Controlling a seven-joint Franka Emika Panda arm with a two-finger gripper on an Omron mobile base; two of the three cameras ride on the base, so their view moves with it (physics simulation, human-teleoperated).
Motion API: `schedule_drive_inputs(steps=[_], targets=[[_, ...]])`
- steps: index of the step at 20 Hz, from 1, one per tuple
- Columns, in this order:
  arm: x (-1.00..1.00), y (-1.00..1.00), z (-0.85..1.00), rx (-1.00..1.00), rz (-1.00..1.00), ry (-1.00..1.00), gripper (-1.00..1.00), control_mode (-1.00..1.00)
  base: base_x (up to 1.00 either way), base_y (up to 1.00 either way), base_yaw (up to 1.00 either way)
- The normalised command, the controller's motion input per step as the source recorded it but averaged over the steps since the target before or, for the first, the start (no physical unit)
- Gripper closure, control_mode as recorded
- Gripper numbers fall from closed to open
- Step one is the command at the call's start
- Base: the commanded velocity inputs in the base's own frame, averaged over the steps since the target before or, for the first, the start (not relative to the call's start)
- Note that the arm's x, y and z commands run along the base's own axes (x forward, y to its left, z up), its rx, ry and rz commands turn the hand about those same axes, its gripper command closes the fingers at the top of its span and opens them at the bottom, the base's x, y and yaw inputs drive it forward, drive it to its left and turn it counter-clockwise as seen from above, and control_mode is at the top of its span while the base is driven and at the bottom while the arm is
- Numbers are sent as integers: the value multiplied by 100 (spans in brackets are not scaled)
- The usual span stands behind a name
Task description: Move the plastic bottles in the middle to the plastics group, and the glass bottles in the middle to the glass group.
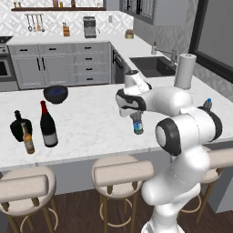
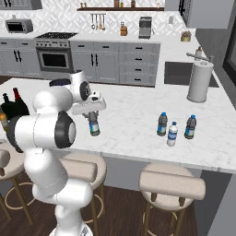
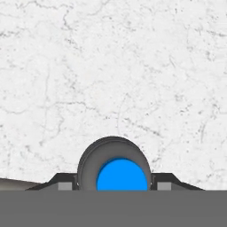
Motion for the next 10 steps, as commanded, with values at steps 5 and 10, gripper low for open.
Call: schedule_drive_inputs(steps=[5, 10], targets=[[-22, -66, 0, -3, -8, 0, 100, -100, 0, 0, 0], [3, -69, 1, 0, -8, 0, 100, -100, 0, 0, 0]])
